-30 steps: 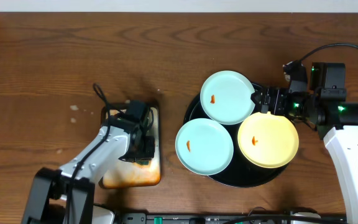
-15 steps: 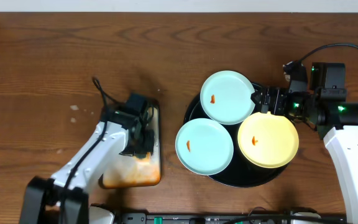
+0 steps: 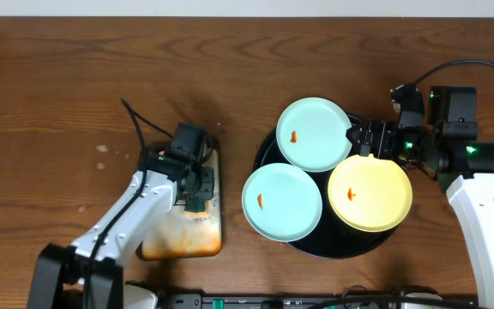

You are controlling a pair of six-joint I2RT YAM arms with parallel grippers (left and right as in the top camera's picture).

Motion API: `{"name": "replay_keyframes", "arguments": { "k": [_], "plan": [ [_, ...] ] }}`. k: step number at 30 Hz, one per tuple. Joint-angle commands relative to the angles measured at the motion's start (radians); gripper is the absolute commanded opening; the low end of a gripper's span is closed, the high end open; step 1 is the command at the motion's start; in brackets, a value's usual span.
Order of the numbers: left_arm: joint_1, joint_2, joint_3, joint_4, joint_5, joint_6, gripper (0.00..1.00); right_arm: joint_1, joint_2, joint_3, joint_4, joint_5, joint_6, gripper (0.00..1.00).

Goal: Clean dirty plates on tray and stack at the side
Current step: 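Rub the sponge in the soapy dish with the left gripper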

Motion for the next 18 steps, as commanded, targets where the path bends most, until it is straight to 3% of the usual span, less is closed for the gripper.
{"name": "replay_keyframes", "arguments": {
  "k": [1, 7, 14, 18],
  "plan": [
    [-0.002, 0.063, -0.056, 0.071, -0.008, -0.027, 0.35, 0.010, -0.004, 0.017, -0.005, 0.003, 0.003, 0.88],
    [0.000, 0.148, -0.068, 0.129, -0.032, -0.028, 0.08, 0.010, -0.004, 0.017, -0.006, 0.003, 0.003, 0.88],
    [0.000, 0.067, 0.007, 0.001, -0.036, -0.025, 0.08, 0.010, -0.004, 0.017, -0.007, 0.003, 0.003, 0.88],
    [0.001, -0.027, 0.055, -0.094, -0.035, -0.025, 0.42, 0.010, -0.004, 0.017, -0.006, 0.003, 0.003, 0.88]
  ]
}}
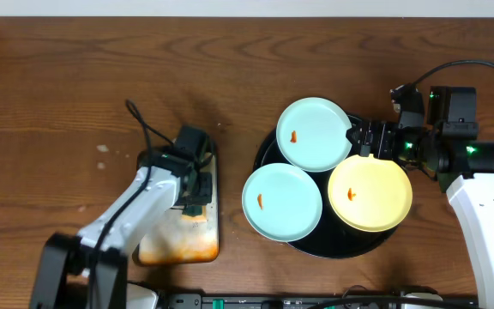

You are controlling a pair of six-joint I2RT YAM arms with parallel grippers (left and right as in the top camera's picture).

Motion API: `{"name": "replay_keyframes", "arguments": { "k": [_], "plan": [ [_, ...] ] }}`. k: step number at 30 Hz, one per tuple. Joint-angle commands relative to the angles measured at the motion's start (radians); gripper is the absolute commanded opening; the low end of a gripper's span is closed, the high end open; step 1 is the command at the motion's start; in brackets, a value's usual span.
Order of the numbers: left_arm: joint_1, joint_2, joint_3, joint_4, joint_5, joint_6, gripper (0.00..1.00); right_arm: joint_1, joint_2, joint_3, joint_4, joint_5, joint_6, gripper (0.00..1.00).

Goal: Clean dirty plates on tray and stack at the side
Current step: 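Rub the sponge in the soapy dish with the left gripper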

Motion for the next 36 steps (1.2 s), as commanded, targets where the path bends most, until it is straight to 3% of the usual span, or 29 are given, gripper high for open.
{"name": "replay_keyframes", "arguments": {
  "k": [1, 7, 12, 17, 20, 24, 27, 32, 34, 36],
  "plan": [
    [0.000, -0.120, 0.053, -0.071, -0.011, 0.000, 0.49, 0.010, -0.004, 0.017, -0.002, 0.002, 0.003, 0.88],
    [0.000, -0.149, 0.035, -0.179, 0.004, -0.033, 0.51, 0.010, -0.004, 0.017, -0.001, 0.003, 0.003, 0.88],
    [0.000, -0.112, -0.043, -0.163, 0.023, -0.124, 0.51, 0.010, -0.004, 0.017, -0.001, 0.003, 0.003, 0.88],
    [0.000, -0.053, -0.090, -0.085, 0.109, -0.122, 0.49, 0.010, -0.004, 0.017, 0.000, 0.003, 0.003, 0.88],
    [0.000, -0.004, -0.092, -0.047, 0.146, -0.119, 0.38, 0.010, -0.004, 0.017, -0.001, 0.003, 0.003, 0.88],
    [0.001, 0.024, -0.092, -0.038, 0.142, -0.104, 0.11, 0.010, -0.004, 0.017, -0.001, 0.003, 0.003, 0.88],
    [0.010, 0.014, -0.071, -0.059, 0.136, -0.088, 0.07, 0.010, -0.004, 0.017, 0.000, 0.003, 0.003, 0.89],
    [0.053, -0.024, 0.032, -0.188, 0.048, -0.081, 0.08, 0.010, -0.004, 0.017, 0.000, 0.003, 0.003, 0.89],
    [0.068, -0.043, 0.073, -0.228, 0.045, -0.057, 0.22, 0.010, -0.004, 0.017, 0.000, 0.003, 0.003, 0.89],
    [0.073, -0.061, 0.090, -0.239, 0.045, -0.054, 0.43, 0.010, -0.004, 0.017, 0.000, 0.003, 0.003, 0.89]
  ]
}}
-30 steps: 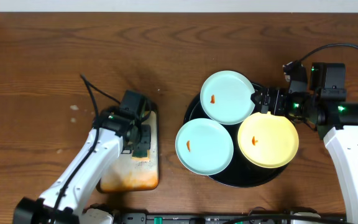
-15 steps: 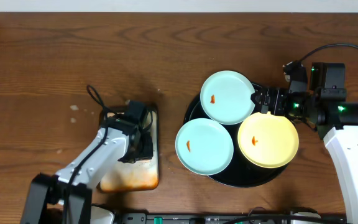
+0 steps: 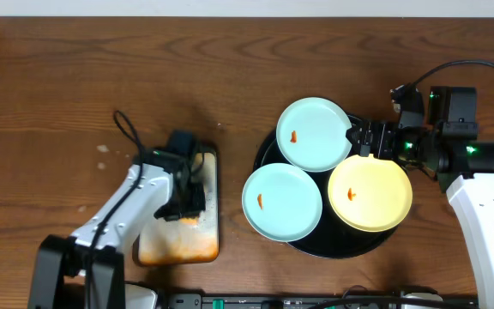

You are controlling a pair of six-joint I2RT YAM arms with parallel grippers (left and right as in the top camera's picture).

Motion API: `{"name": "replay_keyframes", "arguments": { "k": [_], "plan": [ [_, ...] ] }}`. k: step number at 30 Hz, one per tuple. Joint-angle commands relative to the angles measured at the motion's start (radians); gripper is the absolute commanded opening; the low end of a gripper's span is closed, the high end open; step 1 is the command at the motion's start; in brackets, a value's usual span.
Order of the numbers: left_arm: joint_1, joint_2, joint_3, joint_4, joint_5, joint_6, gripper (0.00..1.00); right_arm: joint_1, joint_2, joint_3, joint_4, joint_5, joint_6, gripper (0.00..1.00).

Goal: Clean dirty plates on tray and stack at the side
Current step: 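Rub the sponge in the soapy dish with the left gripper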

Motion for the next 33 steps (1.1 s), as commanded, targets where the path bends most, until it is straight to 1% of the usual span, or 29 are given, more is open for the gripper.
{"name": "replay_keyframes", "arguments": {
  "k": [1, 3, 8, 12, 14, 16, 21, 24, 28, 29, 30, 33],
  "plan": [
    [0.014, -0.050, 0.055, -0.010, -0.035, 0.022, 0.49, 0.010, -0.004, 0.017, -0.001, 0.003, 0.003, 0.89],
    [0.014, -0.054, 0.055, -0.010, -0.035, 0.023, 0.55, 0.010, -0.004, 0.017, -0.001, 0.003, 0.003, 0.89],
    [0.014, -0.052, 0.043, 0.003, -0.035, 0.026, 0.57, 0.010, -0.004, 0.017, 0.000, 0.003, 0.003, 0.89],
    [0.008, -0.051, 0.014, 0.049, -0.034, 0.025, 0.51, 0.010, -0.004, 0.017, -0.001, 0.003, 0.003, 0.89],
    [-0.009, -0.047, -0.026, 0.136, -0.032, 0.024, 0.49, 0.010, -0.004, 0.017, 0.000, 0.003, 0.003, 0.89],
    [-0.025, -0.037, -0.050, 0.184, -0.030, 0.024, 0.46, 0.009, -0.004, 0.017, 0.000, 0.003, 0.003, 0.89],
    [-0.045, 0.015, -0.072, 0.226, -0.034, 0.025, 0.41, 0.010, -0.004, 0.017, -0.001, 0.003, 0.003, 0.89],
    [-0.045, 0.053, -0.073, 0.246, -0.069, 0.025, 0.30, 0.010, -0.004, 0.017, 0.002, 0.003, 0.004, 0.89],
    [-0.045, 0.111, -0.073, 0.300, -0.091, 0.037, 0.19, 0.010, -0.004, 0.017, 0.002, 0.003, 0.011, 0.89],
    [-0.045, 0.122, -0.072, 0.306, -0.091, 0.043, 0.11, 0.010, -0.004, 0.017, 0.002, 0.003, 0.011, 0.89],
    [-0.045, 0.124, -0.071, 0.304, -0.091, 0.045, 0.08, 0.010, -0.004, 0.017, 0.002, 0.003, 0.011, 0.89],
    [-0.045, 0.108, -0.050, 0.256, -0.091, 0.051, 0.07, 0.010, -0.004, 0.017, 0.002, 0.002, 0.011, 0.89]
  ]
}}
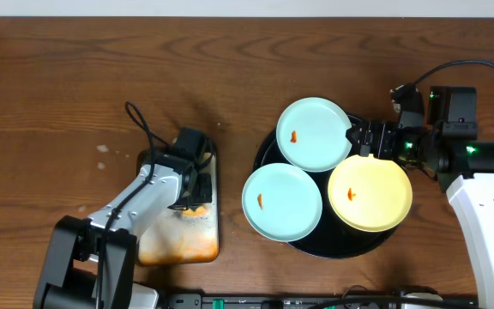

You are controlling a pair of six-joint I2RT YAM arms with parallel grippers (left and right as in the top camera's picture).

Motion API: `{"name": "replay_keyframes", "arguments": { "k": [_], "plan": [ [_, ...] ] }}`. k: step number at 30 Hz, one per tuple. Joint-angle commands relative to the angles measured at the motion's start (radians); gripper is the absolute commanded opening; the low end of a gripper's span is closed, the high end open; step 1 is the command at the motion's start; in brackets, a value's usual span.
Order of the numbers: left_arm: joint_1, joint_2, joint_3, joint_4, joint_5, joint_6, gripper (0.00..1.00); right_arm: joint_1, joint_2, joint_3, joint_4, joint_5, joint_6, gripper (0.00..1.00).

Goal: Clean dirty plates on tray and stack at the side
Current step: 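Rub the sponge in the soapy dish with the left gripper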

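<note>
Three plates lie on a round black tray (268, 159): a light blue plate (314, 133) at the back, a second light blue plate (282, 202) at the front left, and a yellow plate (370, 193) at the front right. Each carries a small orange smear. A stained yellowish sponge (178, 236) lies left of the tray. My left gripper (194, 196) is down on the sponge's upper right part; the wrist hides its fingers. My right gripper (360, 142) stands open at the tray's back right, between the back blue plate and the yellow one.
The brown wooden table (75, 86) stretches left and behind. A few pale specks (101, 150) mark it left of the sponge. Cables trail from both arms. The table's front edge runs just below the sponge and tray.
My left gripper has shifted a little up and to the right on the sponge. The sponge lies about where it was. The right arm and the plates are unchanged.
My left gripper stayed down on the sponge throughout, first near its right edge, then lower and further left, now back up and right. The sponge shifted only slightly. The right gripper has held still at the tray's back right, and the three plates have not moved.
</note>
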Motion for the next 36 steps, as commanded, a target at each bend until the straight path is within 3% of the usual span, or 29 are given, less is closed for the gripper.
{"name": "replay_keyframes", "arguments": {
  "k": [1, 5, 7, 9, 12, 16, 21, 28, 30, 33, 36],
  "plan": [
    [-0.002, 0.017, 0.027, -0.053, -0.020, 0.021, 0.07, 0.010, -0.004, 0.017, 0.002, 0.003, 0.010, 0.89],
    [-0.002, -0.042, 0.101, -0.165, -0.020, 0.021, 0.08, 0.010, -0.004, 0.017, 0.003, 0.003, 0.010, 0.89],
    [-0.002, -0.078, 0.126, -0.202, -0.019, 0.020, 0.17, 0.010, -0.004, 0.017, 0.002, 0.003, 0.010, 0.89],
    [-0.002, -0.112, 0.130, -0.217, -0.019, 0.020, 0.32, 0.010, -0.004, 0.017, 0.002, 0.003, 0.010, 0.89],
    [-0.002, -0.131, 0.130, -0.237, -0.020, 0.020, 0.42, 0.010, -0.004, 0.017, 0.002, 0.003, 0.010, 0.89],
    [-0.002, -0.122, 0.101, -0.226, -0.021, -0.014, 0.44, 0.010, -0.004, 0.017, 0.002, 0.003, 0.010, 0.89],
    [-0.002, -0.064, 0.061, -0.194, -0.053, -0.175, 0.45, 0.010, -0.004, 0.017, 0.003, 0.003, 0.010, 0.89],
    [-0.002, 0.017, 0.047, -0.140, -0.046, -0.205, 0.40, 0.010, -0.004, 0.017, 0.002, 0.003, 0.010, 0.89],
    [-0.002, 0.035, 0.047, -0.132, -0.046, -0.205, 0.32, 0.010, -0.004, 0.017, 0.002, 0.003, 0.010, 0.89],
    [-0.002, 0.049, 0.047, -0.126, -0.046, -0.201, 0.08, 0.010, -0.004, 0.017, 0.003, 0.003, 0.010, 0.89],
    [-0.002, 0.041, 0.053, -0.127, -0.046, -0.169, 0.07, 0.010, -0.004, 0.017, 0.002, 0.003, 0.010, 0.89]
  ]
}}
